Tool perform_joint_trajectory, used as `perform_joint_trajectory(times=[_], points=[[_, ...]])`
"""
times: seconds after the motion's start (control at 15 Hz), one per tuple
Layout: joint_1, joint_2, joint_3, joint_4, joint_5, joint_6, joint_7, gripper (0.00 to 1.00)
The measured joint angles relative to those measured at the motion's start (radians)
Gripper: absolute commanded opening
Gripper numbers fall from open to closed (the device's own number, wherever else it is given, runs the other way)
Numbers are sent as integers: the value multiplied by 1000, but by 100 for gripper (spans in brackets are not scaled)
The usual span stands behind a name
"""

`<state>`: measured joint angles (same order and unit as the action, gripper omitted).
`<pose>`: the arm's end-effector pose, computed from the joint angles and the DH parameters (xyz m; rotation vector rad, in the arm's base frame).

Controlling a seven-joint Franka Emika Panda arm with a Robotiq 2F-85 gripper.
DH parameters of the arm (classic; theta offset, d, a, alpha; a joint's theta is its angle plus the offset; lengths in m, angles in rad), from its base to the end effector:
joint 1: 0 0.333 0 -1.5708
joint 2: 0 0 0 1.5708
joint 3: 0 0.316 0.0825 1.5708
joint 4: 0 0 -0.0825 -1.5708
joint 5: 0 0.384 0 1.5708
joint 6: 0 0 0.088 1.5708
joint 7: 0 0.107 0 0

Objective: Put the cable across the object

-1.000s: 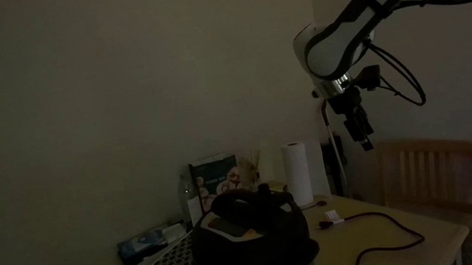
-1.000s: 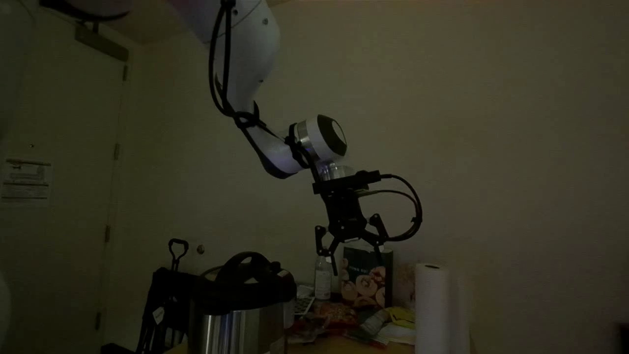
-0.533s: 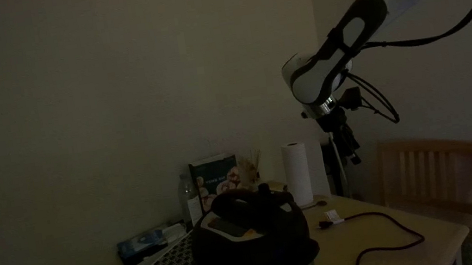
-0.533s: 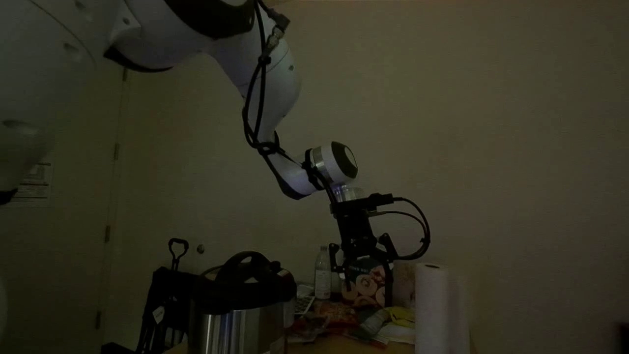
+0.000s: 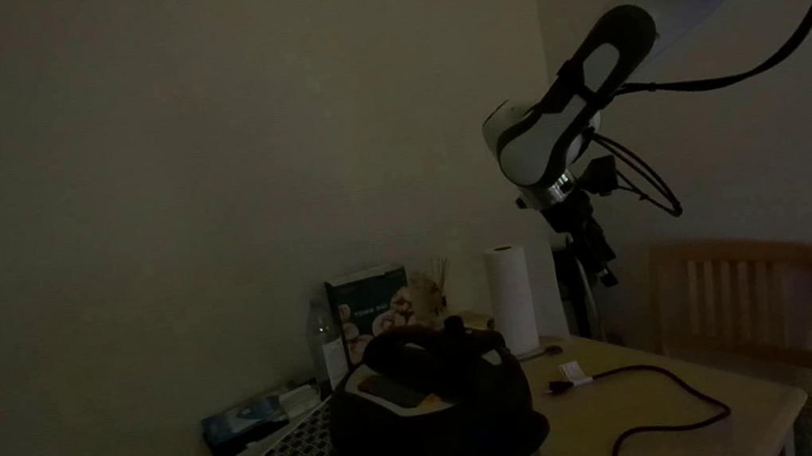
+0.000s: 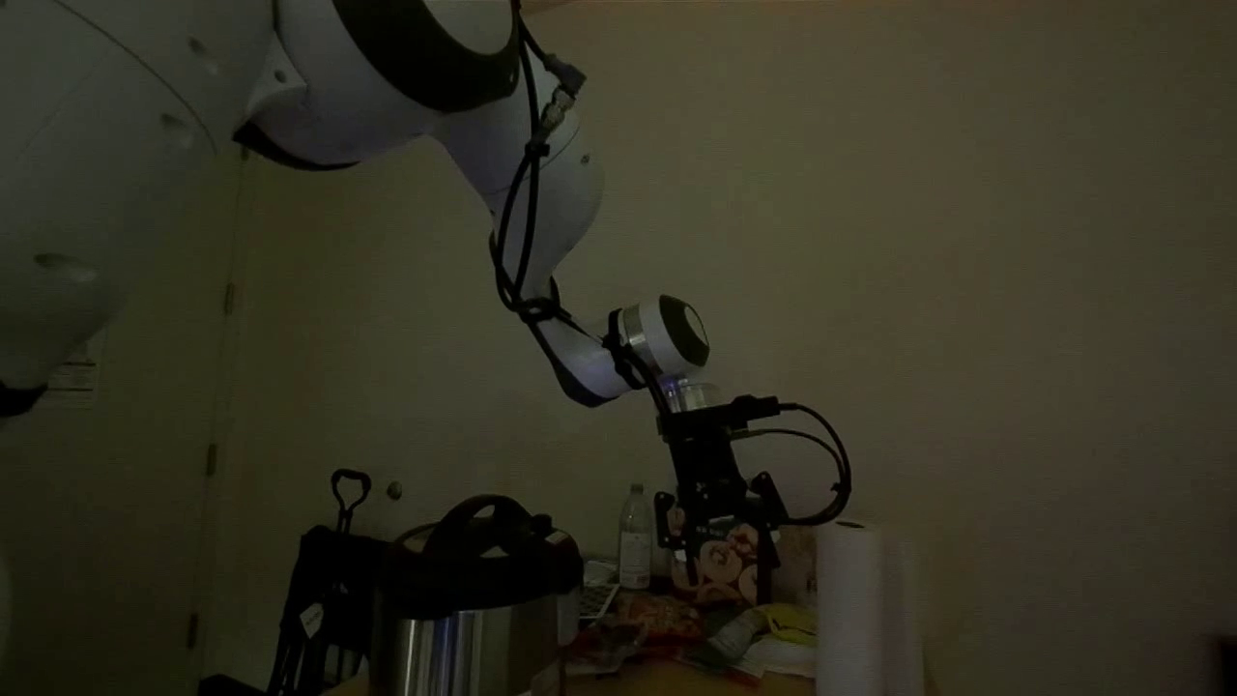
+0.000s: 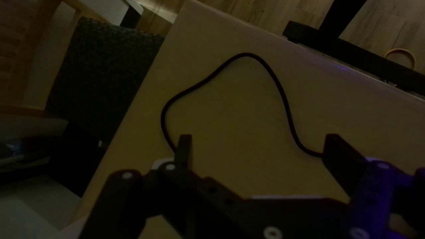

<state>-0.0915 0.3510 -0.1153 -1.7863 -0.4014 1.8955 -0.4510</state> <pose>0.5995 -0.1501 0.3473 2.7312 0.5862 -0.5062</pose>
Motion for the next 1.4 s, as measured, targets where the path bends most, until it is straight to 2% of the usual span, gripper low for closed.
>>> perform_joint_trajectory(times=[0.27,0.67,1.4], points=[[-9,128,-5,101,-38,7,-10,100],[-51,337,-1,309,-42,-13,-147,100],[-65,385,9,368,-37,-25,-187,100]])
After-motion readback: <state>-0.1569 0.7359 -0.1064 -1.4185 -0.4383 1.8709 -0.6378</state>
